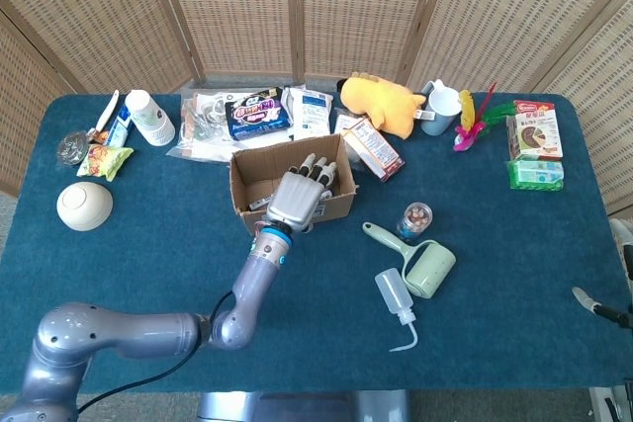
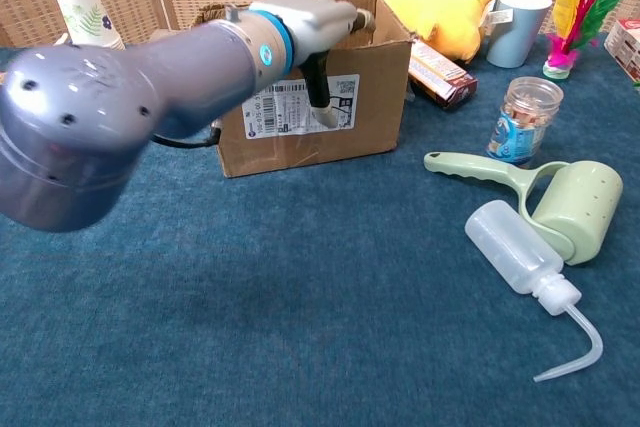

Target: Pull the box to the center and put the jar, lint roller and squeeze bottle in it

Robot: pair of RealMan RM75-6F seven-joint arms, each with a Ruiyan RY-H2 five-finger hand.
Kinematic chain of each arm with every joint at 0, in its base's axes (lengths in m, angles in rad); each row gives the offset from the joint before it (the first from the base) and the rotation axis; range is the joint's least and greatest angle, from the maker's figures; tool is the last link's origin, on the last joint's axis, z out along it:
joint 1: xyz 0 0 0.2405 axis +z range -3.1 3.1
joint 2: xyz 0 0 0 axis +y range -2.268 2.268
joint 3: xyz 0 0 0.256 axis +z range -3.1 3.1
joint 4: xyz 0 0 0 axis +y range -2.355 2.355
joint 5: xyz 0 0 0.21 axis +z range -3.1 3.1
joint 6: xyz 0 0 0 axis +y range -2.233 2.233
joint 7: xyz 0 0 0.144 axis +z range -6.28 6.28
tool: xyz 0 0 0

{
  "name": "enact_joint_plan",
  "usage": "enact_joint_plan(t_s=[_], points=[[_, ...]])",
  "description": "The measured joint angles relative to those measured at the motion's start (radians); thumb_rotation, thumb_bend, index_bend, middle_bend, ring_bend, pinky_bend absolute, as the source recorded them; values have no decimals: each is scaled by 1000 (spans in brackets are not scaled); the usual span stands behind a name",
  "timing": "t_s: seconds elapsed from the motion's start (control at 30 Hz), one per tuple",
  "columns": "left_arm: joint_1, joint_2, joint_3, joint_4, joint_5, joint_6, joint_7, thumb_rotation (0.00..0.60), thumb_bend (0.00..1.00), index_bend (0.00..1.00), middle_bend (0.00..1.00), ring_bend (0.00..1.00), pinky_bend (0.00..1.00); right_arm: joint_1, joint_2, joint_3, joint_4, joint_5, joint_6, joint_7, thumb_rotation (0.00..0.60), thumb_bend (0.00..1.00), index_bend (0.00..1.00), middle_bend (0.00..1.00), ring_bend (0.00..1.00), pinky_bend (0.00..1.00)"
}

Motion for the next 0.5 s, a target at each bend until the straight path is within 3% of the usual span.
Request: enact_joint_plan(t_s=[0.13,0.5], points=[[32,81,5,-95,65,-10,-63,600,50,0,0,0,249,1,-2,-1,-3,2,-2,-8,600,0,31,0,0,0],[148,411,14,-390,72,-20,-172,600,50,0,0,0,211,5,-9,1,-3,13,-7,-37,600,0,31,0,0,0]])
